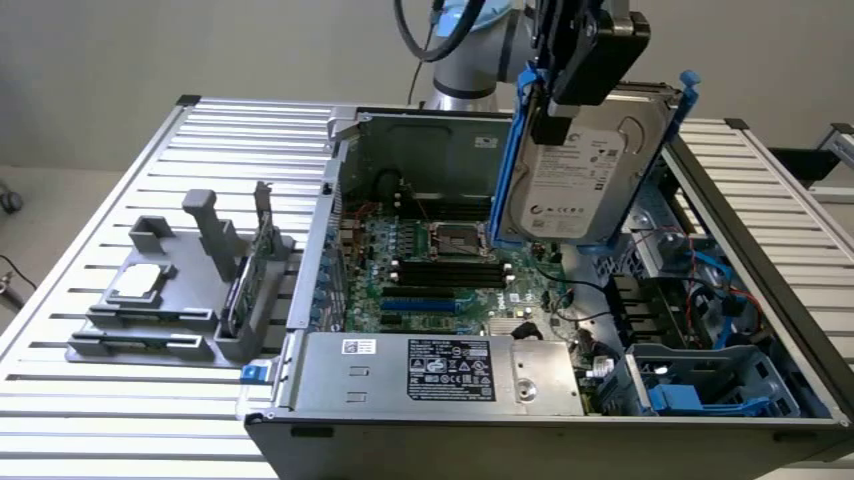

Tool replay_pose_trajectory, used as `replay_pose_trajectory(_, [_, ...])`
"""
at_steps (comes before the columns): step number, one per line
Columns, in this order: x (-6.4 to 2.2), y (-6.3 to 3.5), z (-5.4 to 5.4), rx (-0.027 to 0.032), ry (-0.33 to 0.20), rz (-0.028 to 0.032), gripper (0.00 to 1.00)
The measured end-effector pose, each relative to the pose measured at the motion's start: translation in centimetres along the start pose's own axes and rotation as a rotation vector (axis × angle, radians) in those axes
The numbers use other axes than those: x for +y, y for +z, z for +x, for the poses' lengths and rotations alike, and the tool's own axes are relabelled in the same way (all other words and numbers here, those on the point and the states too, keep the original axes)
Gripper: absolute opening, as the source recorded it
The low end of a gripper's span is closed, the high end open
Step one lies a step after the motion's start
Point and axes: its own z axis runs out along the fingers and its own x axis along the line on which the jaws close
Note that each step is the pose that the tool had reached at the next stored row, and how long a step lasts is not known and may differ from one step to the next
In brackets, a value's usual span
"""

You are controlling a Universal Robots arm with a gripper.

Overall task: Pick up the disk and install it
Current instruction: 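Pick up the disk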

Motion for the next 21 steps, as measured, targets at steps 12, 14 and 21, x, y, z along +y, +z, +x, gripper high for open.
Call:
replay_pose_trajectory(12, [-2.29,0.0,4.0,0.0,0.0,0.0,0.33])
replay_pose_trajectory(14, [-2.59,0.0,4.7,0.0,0.0,0.0,0.33])
replay_pose_trajectory(21, [-3.98,0.02,7.0,0.0,0.0,0.0,0.33])
